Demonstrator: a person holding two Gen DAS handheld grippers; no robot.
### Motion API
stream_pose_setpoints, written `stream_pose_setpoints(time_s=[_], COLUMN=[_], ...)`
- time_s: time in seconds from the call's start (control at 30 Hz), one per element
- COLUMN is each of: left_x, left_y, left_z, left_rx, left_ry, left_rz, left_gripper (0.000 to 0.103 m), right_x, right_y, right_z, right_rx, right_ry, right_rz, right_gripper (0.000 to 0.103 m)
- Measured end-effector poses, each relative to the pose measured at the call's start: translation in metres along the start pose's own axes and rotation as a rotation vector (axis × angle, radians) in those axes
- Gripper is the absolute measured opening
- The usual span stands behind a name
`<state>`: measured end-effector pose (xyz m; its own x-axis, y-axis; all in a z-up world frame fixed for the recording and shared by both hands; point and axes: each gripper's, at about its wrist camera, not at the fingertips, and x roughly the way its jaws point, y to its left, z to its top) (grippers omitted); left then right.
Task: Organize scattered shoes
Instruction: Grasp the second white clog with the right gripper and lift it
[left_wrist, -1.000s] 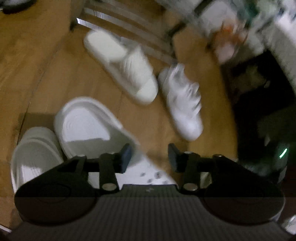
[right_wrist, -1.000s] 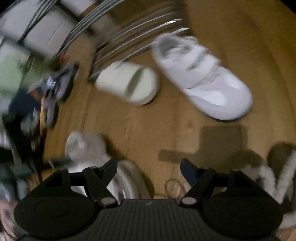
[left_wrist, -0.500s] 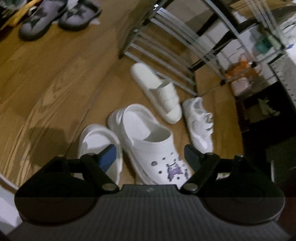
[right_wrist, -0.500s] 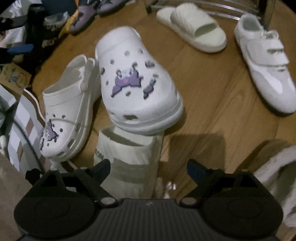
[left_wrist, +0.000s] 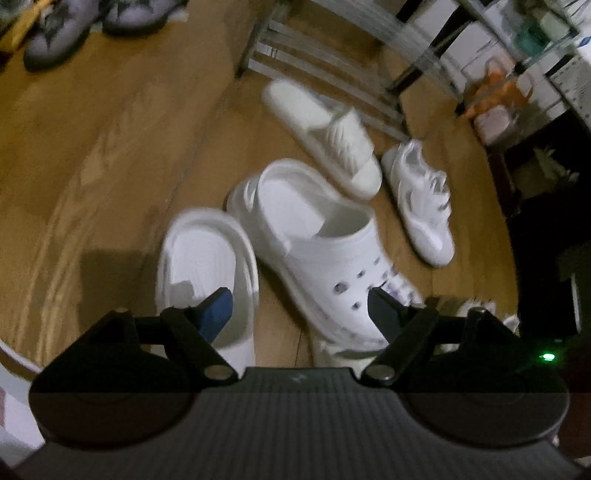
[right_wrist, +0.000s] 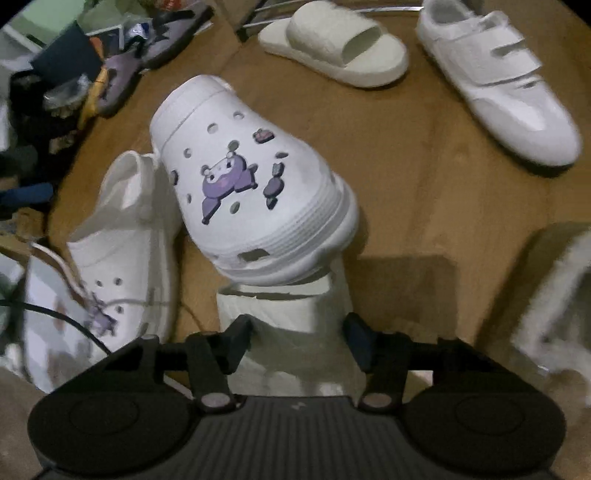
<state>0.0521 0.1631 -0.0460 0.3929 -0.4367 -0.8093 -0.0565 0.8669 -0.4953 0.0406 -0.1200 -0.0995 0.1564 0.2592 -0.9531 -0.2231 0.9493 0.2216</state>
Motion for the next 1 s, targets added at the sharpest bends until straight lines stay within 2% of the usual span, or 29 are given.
stream_pose_setpoints(time_s=[0.07, 0.17, 0.27, 0.33, 0.37, 0.47, 0.57, 0.63, 0.77, 0.87, 1.0], left_x=[0.003, -0.002, -0.001, 0.002, 0.005, 0.010, 0.014, 0.014, 0.016, 0.019, 0.013], left_y=[-0.011, -0.020, -0.018, -0.013, -0.011, -0.009, -0.009, -0.012, -0.016, -0.013, 0.000], left_z=[-0.005, -0.014, -0.023, -0.027, -0.028, -0.027, -0.027, -0.028, -0.032, -0.028, -0.020], left_rx=[0.036, 0.078, 0.092, 0.101, 0.113, 0.144, 0.154, 0.168, 0.214, 0.220, 0.200], left_ry=[0.010, -0.024, -0.045, -0.031, -0.022, -0.008, -0.015, -0.014, -0.007, -0.006, -0.021], left_rz=[0.027, 0.055, 0.078, 0.125, 0.155, 0.199, 0.222, 0.232, 0.267, 0.296, 0.295], left_gripper=[0.080, 0.082, 0.083, 0.083, 0.083, 0.086, 0.091, 0.091, 0.092, 0.092, 0.092], right_x=[-0.004, -0.006, -0.043, -0.082, -0.099, -0.114, -0.097, -0.082, -0.039, 0.010, 0.043], right_y=[-0.004, -0.006, 0.004, 0.026, 0.047, 0.104, 0.147, 0.159, 0.163, 0.144, 0.132], right_z=[-0.002, 0.001, 0.019, 0.050, 0.071, 0.118, 0.144, 0.154, 0.175, 0.190, 0.200], right_rx=[0.039, 0.077, 0.029, -0.068, -0.166, -0.429, -0.617, -0.649, -0.582, -0.459, -0.380], right_ry=[0.020, 0.073, 0.015, -0.043, -0.046, -0.002, 0.107, 0.116, 0.068, 0.170, 0.235], right_rz=[-0.022, -0.027, -0.020, -0.010, -0.022, -0.105, -0.197, -0.226, -0.202, -0.202, -0.166], right_gripper=[0.046, 0.044, 0.044, 0.050, 0.058, 0.064, 0.066, 0.066, 0.068, 0.069, 0.072])
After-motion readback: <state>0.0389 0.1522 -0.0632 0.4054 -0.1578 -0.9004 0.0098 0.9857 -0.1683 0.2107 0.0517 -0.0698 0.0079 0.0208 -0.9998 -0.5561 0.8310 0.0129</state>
